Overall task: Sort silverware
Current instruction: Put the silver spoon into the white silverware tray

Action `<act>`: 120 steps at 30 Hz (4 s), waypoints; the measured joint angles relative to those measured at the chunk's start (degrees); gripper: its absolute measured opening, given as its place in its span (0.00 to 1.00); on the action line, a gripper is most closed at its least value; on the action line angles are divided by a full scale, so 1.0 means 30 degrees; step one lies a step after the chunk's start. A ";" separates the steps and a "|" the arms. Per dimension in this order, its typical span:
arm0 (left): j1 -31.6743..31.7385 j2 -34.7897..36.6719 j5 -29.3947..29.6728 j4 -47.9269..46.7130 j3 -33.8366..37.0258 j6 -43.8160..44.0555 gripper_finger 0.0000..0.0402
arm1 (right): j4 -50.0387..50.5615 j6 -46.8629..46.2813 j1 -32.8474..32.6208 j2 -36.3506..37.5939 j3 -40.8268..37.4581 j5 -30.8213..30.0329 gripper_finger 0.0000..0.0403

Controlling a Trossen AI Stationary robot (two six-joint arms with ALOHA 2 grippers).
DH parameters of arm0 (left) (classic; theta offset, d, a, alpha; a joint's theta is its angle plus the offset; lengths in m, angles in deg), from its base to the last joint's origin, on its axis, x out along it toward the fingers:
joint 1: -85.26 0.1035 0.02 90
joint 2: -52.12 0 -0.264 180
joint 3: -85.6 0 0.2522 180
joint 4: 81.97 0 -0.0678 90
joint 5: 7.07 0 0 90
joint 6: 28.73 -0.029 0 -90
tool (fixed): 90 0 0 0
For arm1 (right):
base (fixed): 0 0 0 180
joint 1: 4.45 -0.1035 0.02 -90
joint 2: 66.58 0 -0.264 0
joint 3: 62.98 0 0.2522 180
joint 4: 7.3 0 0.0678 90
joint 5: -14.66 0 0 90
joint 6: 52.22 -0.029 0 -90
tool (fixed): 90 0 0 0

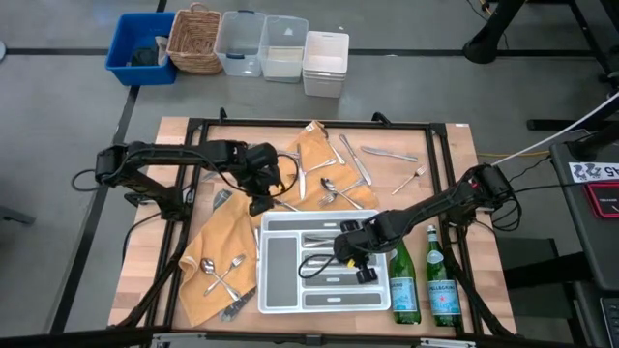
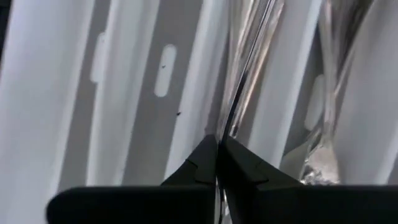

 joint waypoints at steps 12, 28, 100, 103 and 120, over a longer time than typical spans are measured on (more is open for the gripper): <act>-0.3158 -0.0004 0.1990 -0.4990 0.0000 -0.0227 0.04 | 0.0020 0.0012 -0.0005 0.0000 -0.0176 -0.1321 0.11; -0.6205 -0.0042 0.6255 -0.4215 0.0007 -0.5283 0.04 | 0.0108 -0.0002 -0.0005 0.0000 0.1271 -0.0765 0.11; -0.6494 -0.1022 0.7497 0.1488 0.5741 -1.3096 0.31 | 0.6599 0.0690 -0.0005 0.0277 0.4873 -0.1831 0.11; -0.6482 -0.1580 0.7497 0.2105 0.5741 -1.2953 0.29 | 0.6606 0.0690 -0.0005 0.0277 0.4866 -0.1831 0.11; -0.6624 -0.1690 0.7453 -0.0130 0.5501 -1.3601 0.03 | 0.7399 0.0690 -0.0005 0.0270 0.4851 -0.1837 0.11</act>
